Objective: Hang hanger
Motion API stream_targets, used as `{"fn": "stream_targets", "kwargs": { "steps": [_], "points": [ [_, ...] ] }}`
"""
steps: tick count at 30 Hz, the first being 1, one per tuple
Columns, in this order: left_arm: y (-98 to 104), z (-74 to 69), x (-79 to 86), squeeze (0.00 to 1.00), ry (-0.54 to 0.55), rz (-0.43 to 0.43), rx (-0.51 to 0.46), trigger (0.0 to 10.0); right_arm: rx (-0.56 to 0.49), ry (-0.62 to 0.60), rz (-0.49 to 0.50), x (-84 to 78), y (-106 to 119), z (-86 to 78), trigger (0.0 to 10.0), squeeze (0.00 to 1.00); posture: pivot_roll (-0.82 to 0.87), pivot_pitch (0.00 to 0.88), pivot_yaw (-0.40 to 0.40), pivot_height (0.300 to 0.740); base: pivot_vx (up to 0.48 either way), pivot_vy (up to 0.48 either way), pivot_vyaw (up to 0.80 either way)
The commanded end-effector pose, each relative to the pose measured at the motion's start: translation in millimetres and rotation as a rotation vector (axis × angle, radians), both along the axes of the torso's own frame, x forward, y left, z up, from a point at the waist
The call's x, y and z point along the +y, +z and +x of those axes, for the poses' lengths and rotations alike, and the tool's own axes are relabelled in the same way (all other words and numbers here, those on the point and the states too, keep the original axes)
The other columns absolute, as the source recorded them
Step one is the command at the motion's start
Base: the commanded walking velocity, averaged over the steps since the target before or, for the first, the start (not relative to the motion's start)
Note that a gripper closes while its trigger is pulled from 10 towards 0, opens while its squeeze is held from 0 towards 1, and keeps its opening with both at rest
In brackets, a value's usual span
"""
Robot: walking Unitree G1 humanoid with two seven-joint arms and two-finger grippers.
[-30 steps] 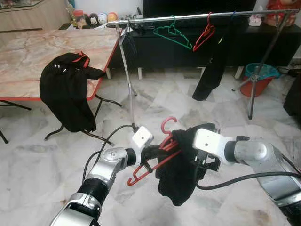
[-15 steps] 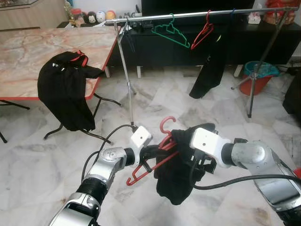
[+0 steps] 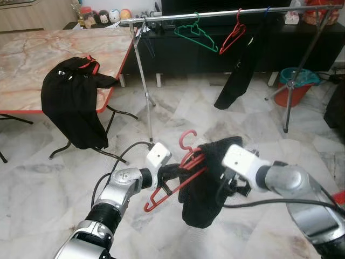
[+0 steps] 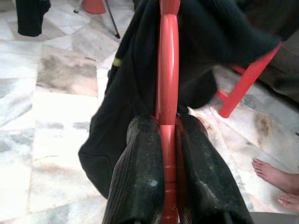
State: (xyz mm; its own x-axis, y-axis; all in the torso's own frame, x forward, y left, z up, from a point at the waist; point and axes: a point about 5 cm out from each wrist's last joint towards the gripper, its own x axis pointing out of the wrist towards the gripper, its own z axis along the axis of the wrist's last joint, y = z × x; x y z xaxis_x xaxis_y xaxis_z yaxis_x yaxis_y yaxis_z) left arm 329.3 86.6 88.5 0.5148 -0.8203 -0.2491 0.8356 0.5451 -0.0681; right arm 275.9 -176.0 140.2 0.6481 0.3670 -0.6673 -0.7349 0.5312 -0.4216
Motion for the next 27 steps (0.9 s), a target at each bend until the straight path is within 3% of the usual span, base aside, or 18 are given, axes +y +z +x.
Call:
{"fn": "stream_targets", "kwargs": {
  "steps": [1, 3, 7, 13, 16, 20, 27],
  "points": [
    [10, 4.6, 1.4, 0.0, 0.001, -0.022, -0.03, 10.0, 0.008, 0.066, 0.025, 10.1, 5, -6.4, 10.0, 0.0, -0.28, 0.068, 0.063, 0.74, 0.0, 0.0, 0.0],
    [8, 4.0, 2.8, 0.0, -0.001, -0.012, -0.028, 10.0, 0.04, 0.136, 0.018, 12.3, 6, -15.1, 10.0, 0.0, -0.28, 0.068, 0.063, 0.74, 0.0, 0.0, 0.0],
    [8, 3.8, 3.8, 0.0, 0.001, -0.013, -0.026, 10.0, 0.013, 0.121, 0.001, 7.7, 10, -14.7, 10.0, 0.0, -0.28, 0.068, 0.063, 0.74, 0.0, 0.0, 0.0],
    [8, 3.9, 4.5, 0.0, 0.0, -0.016, -0.022, 10.0, -0.152, 0.014, -0.01, -3.9, 32, 4.1, 10.0, 0.0, -0.29, 0.073, 0.062, 0.74, 0.0, 0.0, 0.0],
    [8, 0.9, 4.8, 0.0, -0.04, -0.027, -0.006, 10.0, -0.26, -0.036, 0.051, -12.1, 55, 14.4, 10.0, 0.0, -0.28, 0.075, 0.061, 0.74, 0.0, 0.0, 0.0],
    [5, -4.6, 6.1, 0.0, -0.101, -0.009, 0.012, 10.0, -0.325, -0.062, 0.082, -22.2, 71, 21.3, 10.0, 0.0, -0.28, 0.075, 0.062, 0.74, 0.0, 0.0, 0.0],
    [-1, -18.2, 12.4, 0.0, -0.26, 0.039, 0.07, 10.0, -0.211, -0.013, 0.021, -53.1, 58, 16.1, 10.0, 0.0, -0.28, 0.073, 0.059, 0.74, 0.0, 0.0, 0.0]
  ]
}}
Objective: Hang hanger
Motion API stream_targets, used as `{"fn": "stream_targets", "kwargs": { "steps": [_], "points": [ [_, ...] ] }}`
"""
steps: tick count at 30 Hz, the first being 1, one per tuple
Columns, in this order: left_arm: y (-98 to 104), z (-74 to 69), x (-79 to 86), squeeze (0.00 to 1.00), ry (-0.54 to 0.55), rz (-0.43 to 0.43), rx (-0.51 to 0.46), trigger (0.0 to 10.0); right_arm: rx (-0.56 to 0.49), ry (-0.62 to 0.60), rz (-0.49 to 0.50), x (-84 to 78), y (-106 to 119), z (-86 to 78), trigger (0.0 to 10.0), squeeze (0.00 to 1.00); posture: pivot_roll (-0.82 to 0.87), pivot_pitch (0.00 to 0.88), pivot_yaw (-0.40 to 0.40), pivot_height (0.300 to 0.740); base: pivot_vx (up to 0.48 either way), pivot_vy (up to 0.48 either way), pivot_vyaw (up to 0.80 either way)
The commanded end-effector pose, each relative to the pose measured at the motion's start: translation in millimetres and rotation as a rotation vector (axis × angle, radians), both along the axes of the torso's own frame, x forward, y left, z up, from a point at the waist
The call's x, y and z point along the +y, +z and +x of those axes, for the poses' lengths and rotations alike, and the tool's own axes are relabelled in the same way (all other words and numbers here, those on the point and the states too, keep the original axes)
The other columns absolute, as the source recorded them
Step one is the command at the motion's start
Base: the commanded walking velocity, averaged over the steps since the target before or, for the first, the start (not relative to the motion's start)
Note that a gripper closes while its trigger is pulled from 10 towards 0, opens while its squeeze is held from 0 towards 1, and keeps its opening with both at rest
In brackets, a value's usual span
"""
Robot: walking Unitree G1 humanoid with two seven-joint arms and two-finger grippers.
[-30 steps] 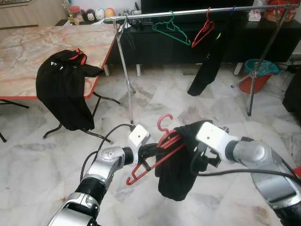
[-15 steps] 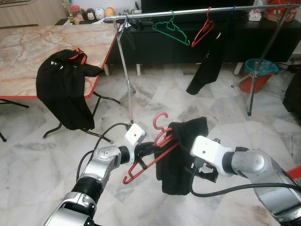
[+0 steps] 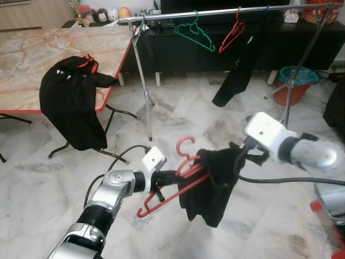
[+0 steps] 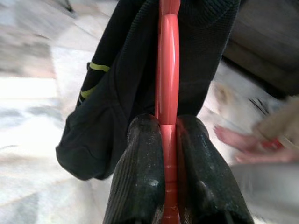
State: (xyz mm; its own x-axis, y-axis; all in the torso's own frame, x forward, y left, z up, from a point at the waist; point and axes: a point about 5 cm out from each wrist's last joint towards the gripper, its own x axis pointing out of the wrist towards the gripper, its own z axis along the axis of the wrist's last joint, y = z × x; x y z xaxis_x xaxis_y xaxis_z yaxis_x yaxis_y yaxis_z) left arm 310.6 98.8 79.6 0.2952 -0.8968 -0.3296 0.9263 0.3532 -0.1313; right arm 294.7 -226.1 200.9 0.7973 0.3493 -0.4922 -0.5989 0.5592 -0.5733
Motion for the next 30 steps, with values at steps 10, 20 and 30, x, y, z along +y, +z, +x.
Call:
{"fn": "stream_targets", "kwargs": {
  "steps": [10, 20, 30],
  "points": [
    [10, -6.9, 11.0, 0.0, -0.168, 0.032, 0.001, 10.0, 0.275, 0.22, 0.101, -19.2, -29, -30.0, 10.0, 0.0, -0.29, 0.073, 0.062, 0.74, 0.0, 0.0, 0.0],
    [15, -10.5, 8.7, 0.0, -0.219, 0.02, 0.002, 10.0, 0.345, 0.229, 0.121, -30.1, -49, -29.8, 10.0, 0.0, -0.28, 0.073, 0.057, 0.74, 0.0, 0.0, 0.0],
    [30, -12.2, 0.3, 0.0, -0.255, -0.038, -0.015, 10.0, 0.367, 0.285, 0.221, -18.4, -74, -21.5, 10.0, 0.0, -0.27, 0.075, 0.05, 0.74, 0.0, 0.0, 0.0]
  ]
}}
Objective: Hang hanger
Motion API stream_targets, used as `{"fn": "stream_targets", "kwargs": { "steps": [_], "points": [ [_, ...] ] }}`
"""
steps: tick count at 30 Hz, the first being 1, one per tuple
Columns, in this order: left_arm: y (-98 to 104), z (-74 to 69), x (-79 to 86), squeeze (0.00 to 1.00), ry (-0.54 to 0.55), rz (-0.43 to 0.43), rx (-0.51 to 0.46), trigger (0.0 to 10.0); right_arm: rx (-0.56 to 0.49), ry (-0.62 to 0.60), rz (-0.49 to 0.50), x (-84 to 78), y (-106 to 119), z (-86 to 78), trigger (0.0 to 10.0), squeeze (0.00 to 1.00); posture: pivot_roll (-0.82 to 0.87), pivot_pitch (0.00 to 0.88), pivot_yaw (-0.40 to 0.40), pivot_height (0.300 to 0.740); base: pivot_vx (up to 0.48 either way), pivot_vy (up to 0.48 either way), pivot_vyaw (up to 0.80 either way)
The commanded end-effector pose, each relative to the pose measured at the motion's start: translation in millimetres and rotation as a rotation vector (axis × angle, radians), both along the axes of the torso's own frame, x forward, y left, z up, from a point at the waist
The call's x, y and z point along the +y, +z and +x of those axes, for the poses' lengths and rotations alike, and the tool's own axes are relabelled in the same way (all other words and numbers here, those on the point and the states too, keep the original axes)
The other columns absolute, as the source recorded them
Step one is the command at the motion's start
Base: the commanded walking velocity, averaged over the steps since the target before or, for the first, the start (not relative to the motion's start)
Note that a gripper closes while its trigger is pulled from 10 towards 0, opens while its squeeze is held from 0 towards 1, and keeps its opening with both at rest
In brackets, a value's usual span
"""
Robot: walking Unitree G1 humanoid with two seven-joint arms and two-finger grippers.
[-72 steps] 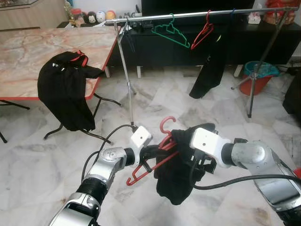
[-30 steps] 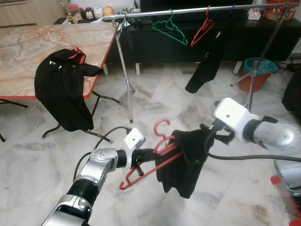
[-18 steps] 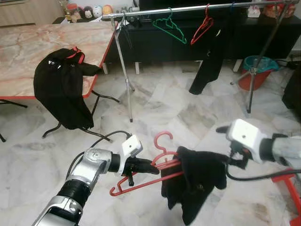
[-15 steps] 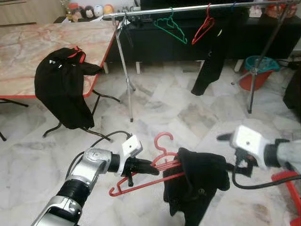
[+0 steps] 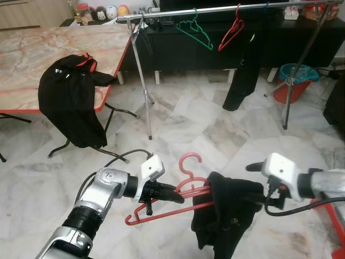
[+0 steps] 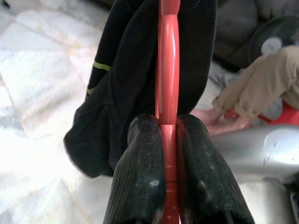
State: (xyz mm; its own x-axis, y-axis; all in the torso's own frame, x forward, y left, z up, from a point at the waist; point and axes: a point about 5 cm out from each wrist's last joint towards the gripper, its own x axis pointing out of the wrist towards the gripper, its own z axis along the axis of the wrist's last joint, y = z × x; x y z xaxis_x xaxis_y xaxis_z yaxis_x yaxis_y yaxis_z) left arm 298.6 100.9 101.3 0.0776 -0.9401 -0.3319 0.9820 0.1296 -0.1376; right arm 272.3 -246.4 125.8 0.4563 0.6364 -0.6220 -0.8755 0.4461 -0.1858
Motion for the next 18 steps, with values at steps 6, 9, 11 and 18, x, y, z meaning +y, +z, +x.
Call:
{"fn": "stream_targets", "kwargs": {
  "steps": [6, 9, 11, 18],
  "points": [
    [15, -0.5, -4.6, 0.0, -0.041, -0.054, -0.026, 10.0, 0.035, 0.09, 0.089, 14.0, -6, 0.3, 10.0, 0.0, -0.26, 0.076, 0.048, 0.74, 0.0, 0.0, 0.0],
    [17, -2.2, -6.1, 0.0, -0.053, -0.054, -0.022, 10.0, 0.057, 0.123, 0.108, 19.7, -11, 0.7, 10.0, 0.0, -0.26, 0.077, 0.05, 0.74, 0.0, 0.0, 0.0],
    [17, -3.0, -7.0, 0.0, -0.056, -0.054, -0.02, 10.0, 0.061, 0.13, 0.115, 20.8, -12, 0.8, 10.0, 0.0, -0.26, 0.077, 0.05, 0.74, 0.0, 0.0, 0.0],
    [15, -5.3, -8.7, 0.0, -0.061, -0.046, -0.012, 10.0, 0.066, 0.142, 0.143, 21.3, -13, 2.3, 10.0, 0.0, -0.26, 0.078, 0.05, 0.74, 0.0, 0.0, 0.0]
  ]
}}
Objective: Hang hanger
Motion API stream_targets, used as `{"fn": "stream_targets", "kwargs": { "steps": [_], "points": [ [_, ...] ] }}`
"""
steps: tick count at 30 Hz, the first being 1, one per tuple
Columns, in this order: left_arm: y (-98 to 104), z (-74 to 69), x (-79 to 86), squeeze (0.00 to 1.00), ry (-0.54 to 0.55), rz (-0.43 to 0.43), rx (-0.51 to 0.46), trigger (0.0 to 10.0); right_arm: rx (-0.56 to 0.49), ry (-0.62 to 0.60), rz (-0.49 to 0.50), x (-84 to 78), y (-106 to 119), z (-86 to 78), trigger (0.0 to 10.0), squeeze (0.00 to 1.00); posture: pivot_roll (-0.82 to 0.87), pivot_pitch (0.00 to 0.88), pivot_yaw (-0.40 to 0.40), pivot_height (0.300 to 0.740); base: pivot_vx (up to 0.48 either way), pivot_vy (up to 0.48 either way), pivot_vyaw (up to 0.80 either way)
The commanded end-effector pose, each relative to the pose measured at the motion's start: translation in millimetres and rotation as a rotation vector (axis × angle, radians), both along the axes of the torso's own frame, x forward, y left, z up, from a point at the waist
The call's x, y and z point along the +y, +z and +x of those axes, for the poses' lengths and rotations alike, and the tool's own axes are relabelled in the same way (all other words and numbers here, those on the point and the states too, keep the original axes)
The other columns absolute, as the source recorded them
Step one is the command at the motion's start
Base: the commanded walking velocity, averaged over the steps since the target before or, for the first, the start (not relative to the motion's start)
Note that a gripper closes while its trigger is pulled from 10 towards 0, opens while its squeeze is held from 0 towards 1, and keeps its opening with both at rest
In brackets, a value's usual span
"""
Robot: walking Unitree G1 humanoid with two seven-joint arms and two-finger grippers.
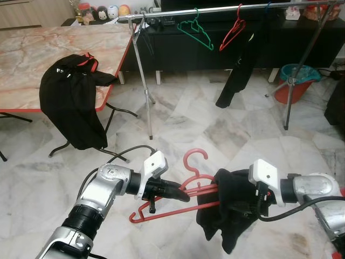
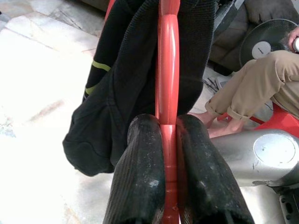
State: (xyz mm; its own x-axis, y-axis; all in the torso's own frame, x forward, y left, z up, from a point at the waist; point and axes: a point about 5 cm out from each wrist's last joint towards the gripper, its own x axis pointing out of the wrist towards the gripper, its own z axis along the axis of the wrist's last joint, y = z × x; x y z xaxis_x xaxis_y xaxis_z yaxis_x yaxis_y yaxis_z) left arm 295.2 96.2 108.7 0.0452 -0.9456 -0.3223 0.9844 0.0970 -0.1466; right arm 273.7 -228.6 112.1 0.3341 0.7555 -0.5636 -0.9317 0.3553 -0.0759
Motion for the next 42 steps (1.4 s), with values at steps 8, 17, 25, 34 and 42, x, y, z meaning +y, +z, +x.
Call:
{"fn": "stream_targets", "kwargs": {
  "steps": [8, 17, 25, 34, 42],
  "points": [
    [7, -2.8, -4.9, 0.0, -0.029, -0.033, -0.017, 10.0, -0.019, 0.004, 0.042, 3.1, 4, 5.5, 0.0, 0.0, -0.26, 0.076, 0.051, 0.74, 0.0, 0.0, 0.0],
    [5, -3.0, -3.6, 0.0, -0.026, -0.026, -0.011, 10.0, -0.014, 0.012, 0.051, 3.4, 4, 5.2, 0.0, 0.0, -0.26, 0.076, 0.051, 0.74, 0.0, 0.0, 0.0],
    [4, -3.1, -4.0, 0.0, -0.03, -0.023, -0.01, 10.0, -0.015, 0.015, 0.061, 5.0, 5, 6.2, 0.0, 0.0, -0.26, 0.072, 0.049, 0.74, 0.0, 0.0, 0.0],
    [2, -3.7, -3.7, 0.0, -0.029, -0.016, -0.014, 10.0, -0.01, 0.02, 0.062, 7.9, 2, 7.5, 0.0, 0.0, -0.25, 0.065, 0.044, 0.74, 0.0, 0.0, 0.0],
    [0, -3.2, -1.9, 0.0, -0.037, -0.001, -0.019, 10.0, -0.002, 0.033, 0.077, 13.5, 0, 7.2, 0.0, 0.0, -0.25, 0.056, 0.045, 0.74, 0.0, 0.0, 0.0]
  ]
}}
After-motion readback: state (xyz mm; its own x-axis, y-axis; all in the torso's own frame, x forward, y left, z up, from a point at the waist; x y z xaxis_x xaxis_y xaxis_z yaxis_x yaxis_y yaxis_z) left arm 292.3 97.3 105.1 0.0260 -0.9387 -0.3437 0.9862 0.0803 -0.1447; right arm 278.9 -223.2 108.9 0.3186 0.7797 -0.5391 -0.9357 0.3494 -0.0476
